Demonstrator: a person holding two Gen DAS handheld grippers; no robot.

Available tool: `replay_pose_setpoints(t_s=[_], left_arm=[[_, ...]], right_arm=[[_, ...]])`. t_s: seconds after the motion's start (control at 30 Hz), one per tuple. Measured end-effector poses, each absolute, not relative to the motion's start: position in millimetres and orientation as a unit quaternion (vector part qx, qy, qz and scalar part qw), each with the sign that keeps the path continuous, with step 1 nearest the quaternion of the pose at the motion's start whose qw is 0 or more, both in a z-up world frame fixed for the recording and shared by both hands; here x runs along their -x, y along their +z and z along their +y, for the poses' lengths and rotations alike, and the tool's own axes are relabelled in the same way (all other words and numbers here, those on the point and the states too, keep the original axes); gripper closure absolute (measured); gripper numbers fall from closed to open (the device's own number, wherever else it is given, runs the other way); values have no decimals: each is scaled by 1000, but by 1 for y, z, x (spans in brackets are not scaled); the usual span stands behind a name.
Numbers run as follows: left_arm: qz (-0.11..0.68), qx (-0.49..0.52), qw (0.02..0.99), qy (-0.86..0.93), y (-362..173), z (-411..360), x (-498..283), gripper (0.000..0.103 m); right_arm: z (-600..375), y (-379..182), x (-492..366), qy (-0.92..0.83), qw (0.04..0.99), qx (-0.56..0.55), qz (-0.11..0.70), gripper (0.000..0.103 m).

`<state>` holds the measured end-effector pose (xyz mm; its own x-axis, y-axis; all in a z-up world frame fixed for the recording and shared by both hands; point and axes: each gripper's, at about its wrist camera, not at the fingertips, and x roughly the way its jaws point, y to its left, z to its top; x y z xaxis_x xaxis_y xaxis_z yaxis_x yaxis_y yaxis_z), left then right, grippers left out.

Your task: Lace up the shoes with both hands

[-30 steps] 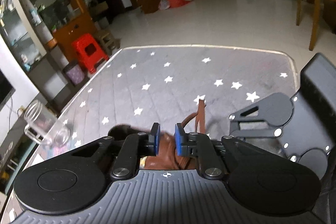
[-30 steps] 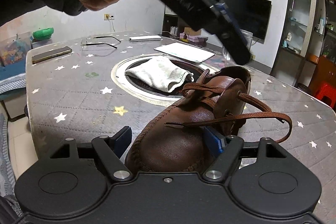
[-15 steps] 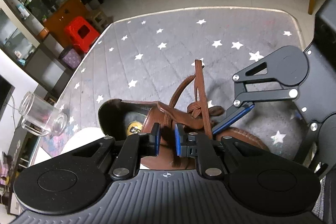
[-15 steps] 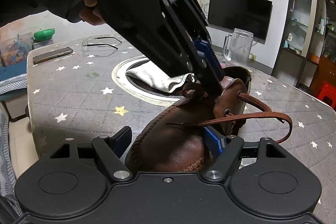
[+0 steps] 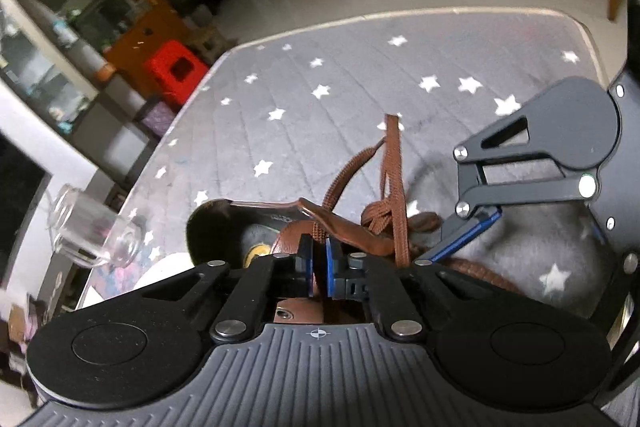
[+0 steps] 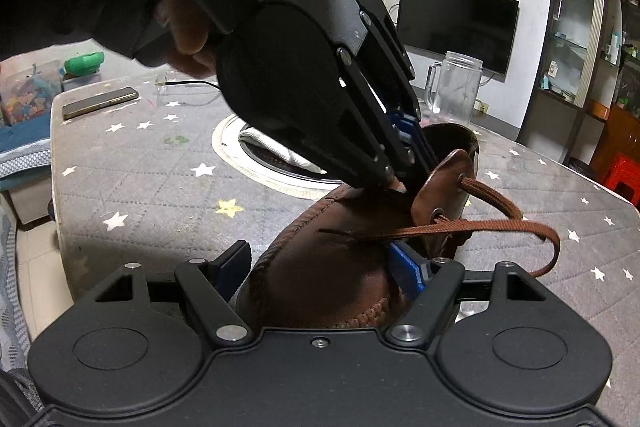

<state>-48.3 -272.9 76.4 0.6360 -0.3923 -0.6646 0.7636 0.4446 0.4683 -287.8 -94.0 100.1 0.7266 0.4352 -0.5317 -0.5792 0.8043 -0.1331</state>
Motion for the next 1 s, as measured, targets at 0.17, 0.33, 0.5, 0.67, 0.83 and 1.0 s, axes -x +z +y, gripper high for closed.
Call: replay_pose_setpoints(t_s=[0.17,0.33,0.5,0.67,0.83,1.0], left_arm=[[208,-352,859,-308,87,-263,66,98],[191,-313,892,-265,93,-248,82,98],[186,-264,921,-216,102,-229,95,98],[206,-206,940,-177,101,-206,103,98],[240,-140,946,-165,96,-188,94,97],[263,-137,943,-147,96,-177,83,87]], right_arm=[[-90,100,290,271,918,153,244,25],[-88,100,291,267,919,157,245,25],[-85,99,290,265,918,159,247,25],[-83,98,291,265,918,160,247,25],[-81,97,290,264,918,163,247,25],[-80,97,289,264,918,164,247,23]])
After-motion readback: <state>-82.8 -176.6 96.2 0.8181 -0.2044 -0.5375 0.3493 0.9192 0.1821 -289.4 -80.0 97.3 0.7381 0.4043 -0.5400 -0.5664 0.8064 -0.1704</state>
